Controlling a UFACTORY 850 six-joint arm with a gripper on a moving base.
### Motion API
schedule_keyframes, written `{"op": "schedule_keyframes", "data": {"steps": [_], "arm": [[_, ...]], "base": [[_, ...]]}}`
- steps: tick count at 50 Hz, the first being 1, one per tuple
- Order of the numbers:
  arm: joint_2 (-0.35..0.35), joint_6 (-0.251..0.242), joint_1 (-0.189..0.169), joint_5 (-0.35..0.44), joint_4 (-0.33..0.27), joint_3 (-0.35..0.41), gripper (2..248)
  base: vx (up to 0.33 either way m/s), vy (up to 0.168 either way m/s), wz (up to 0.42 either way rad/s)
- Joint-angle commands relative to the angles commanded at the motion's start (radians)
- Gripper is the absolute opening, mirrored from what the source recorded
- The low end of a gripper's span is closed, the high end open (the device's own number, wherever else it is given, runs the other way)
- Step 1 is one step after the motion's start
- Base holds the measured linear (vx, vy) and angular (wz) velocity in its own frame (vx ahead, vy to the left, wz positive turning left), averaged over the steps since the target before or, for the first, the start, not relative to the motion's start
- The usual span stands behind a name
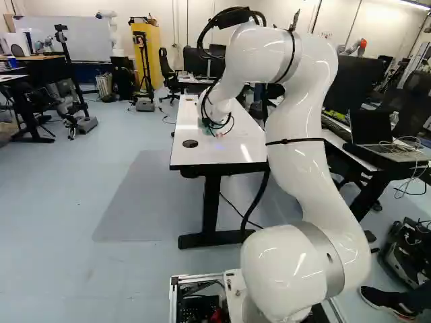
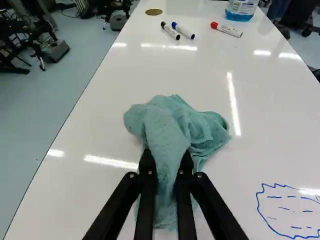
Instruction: Clean the table with the green towel
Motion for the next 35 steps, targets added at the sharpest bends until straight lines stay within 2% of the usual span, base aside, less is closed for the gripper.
{"op": "schedule_keyframes", "data": {"steps": [17,35], "arm": [[0.026,0.000,0.004,-0.023,0.000,0.009,43],[0.093,0.000,0.046,-0.121,0.000,0.055,43]], "base": [[0.000,0.000,0.000],[0.000,0.000,0.000]]}}
